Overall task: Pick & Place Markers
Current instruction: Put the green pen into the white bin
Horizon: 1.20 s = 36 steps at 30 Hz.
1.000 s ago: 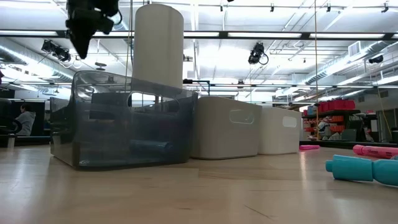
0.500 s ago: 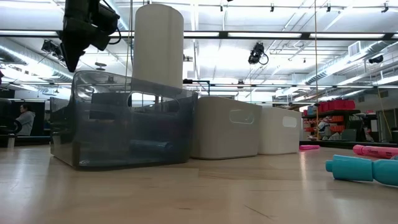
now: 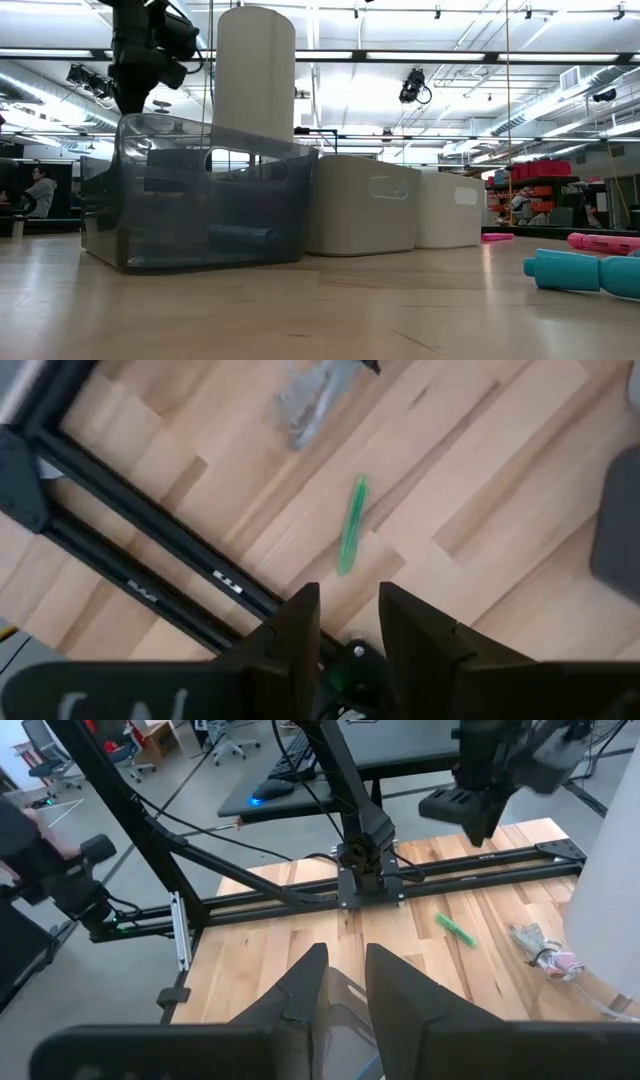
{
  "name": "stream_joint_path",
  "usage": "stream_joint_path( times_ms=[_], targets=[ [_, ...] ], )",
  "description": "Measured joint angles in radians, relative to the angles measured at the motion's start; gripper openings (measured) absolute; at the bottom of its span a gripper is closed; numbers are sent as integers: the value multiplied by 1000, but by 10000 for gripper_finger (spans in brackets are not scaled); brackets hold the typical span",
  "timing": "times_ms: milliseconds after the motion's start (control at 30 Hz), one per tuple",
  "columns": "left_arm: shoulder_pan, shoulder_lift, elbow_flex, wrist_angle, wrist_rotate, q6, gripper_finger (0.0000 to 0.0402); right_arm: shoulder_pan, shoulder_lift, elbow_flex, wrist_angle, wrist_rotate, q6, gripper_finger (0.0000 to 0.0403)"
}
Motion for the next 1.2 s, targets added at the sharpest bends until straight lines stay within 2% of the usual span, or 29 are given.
stream_joint_path(
  times_ms=[667,900,1033,1200],
  targets=[
    [-129,0,-405,347,-14,-25,112,0,0,0,0,0,0,73],
    [-162,2,-464,459,-3,-32,112,0,0,0,0,0,11,73],
    [-157,11,-465,466,-31,-29,112,0,0,0,0,0,19,73],
    [-161,54,-465,465,-8,-26,112,0,0,0,0,0,26,73]
  ],
)
